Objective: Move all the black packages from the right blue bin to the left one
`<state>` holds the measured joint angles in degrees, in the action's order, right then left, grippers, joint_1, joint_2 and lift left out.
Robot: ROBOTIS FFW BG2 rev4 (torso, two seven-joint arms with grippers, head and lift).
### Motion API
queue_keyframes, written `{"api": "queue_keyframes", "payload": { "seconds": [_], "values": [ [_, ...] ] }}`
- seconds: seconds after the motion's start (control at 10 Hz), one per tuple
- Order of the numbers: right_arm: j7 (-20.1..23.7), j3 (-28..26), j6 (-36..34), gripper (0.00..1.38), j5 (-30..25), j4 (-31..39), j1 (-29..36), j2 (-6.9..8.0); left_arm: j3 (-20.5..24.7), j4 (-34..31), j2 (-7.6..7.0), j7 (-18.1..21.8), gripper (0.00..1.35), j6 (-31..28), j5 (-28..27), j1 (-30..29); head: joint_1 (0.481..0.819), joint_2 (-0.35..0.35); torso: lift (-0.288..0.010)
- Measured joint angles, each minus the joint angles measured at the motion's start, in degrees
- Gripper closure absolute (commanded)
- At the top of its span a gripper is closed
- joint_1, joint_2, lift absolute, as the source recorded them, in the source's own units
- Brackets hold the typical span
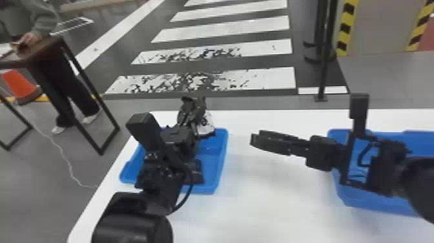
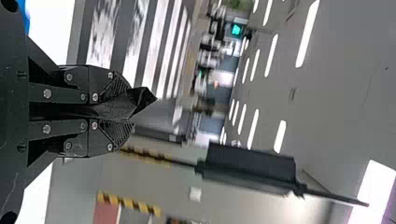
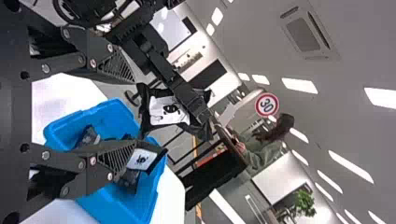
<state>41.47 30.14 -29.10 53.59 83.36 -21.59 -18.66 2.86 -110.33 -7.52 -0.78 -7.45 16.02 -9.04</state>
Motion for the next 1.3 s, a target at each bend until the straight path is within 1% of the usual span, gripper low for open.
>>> {"api": "queue_keyframes", "payload": {
  "seconds": [0.1,0.2,0.3,0.4,0.5,0.6,0.7,0.8,0.9,1.0,1.1,1.2,1.3],
  "values": [
    [0.0,-2.6,0.0,0.11,-1.1,0.1,1.4,-0.04,2.7,4.9,0.6,-1.9,1.21,0.9,-6.0,1.6,0.662,0.34,-0.14],
    [-0.2,-5.8,0.0,0.11,-2.5,0.6,2.8,-0.07,5.1,8.1,1.17,-3.4,0.93,1.0,-10.5,2.0,0.671,0.35,-0.14],
    [-0.5,-9.3,0.0,0.11,-4.6,1.5,4.5,-0.06,6.7,9.4,1.57,-3.9,0.39,0.6,-11.7,1.3,0.683,0.35,-0.14],
    [-1.1,-13.2,0.0,0.11,-7.0,3.2,6.7,-0.06,6.9,9.7,1.7,-3.5,0.03,2.5,-9.2,-0.2,0.694,0.335,-0.14],
    [-2.7,-18.1,0.1,0.11,-10.2,6.6,10.3,-0.04,5.6,9.7,1.72,-1.9,0.11,7.7,-5.3,-1.8,0.695,0.315,-0.14],
    [-5.6,-23.1,0.4,0.11,-13.0,11.7,15.2,0.17,3.5,9.5,1.7,0.4,0.13,14.0,-0.9,-3.0,0.695,0.256,-0.14],
    [-8.3,-27.9,0.8,0.11,-16.0,17.9,20.5,0.92,0.8,7.8,1.44,1.4,0.09,19.1,2.4,-4.3,0.691,0.196,-0.14],
    [-9.9,-31.3,2.1,0.11,-19.3,23.3,25.1,1.83,-1.9,5.2,1.18,1.5,0.07,22.5,3.6,-6.0,0.684,0.144,-0.14],
    [-10.8,-32.4,4.4,0.11,-21.2,26.5,28.6,2.5,-3.6,2.6,1.06,1.6,0.03,24.6,3.3,-8.2,0.685,0.113,-0.14],
    [-12.2,-32.6,7.1,0.11,-22.4,28.8,32.0,3.25,-4.4,0.5,1.16,1.3,0.0,26.8,1.5,-11.0,0.691,0.105,-0.14],
    [-13.7,-32.8,9.4,0.11,-23.6,30.6,35.6,4.07,-5.0,-0.6,1.49,0.7,0.0,28.4,-0.2,-13.9,0.695,0.098,-0.14],
    [-14.9,-33.4,11.6,0.11,-25.3,31.4,38.7,4.77,-5.6,-0.9,1.78,-0.2,0.0,28.0,-2.1,-16.2,0.695,0.083,-0.14],
    [-15.8,-34.2,13.7,0.11,-28.8,32.1,41.2,5.4,-6.0,-1.0,1.92,-0.7,0.0,26.3,-5.4,-17.7,0.695,0.056,-0.14]
  ]
}}
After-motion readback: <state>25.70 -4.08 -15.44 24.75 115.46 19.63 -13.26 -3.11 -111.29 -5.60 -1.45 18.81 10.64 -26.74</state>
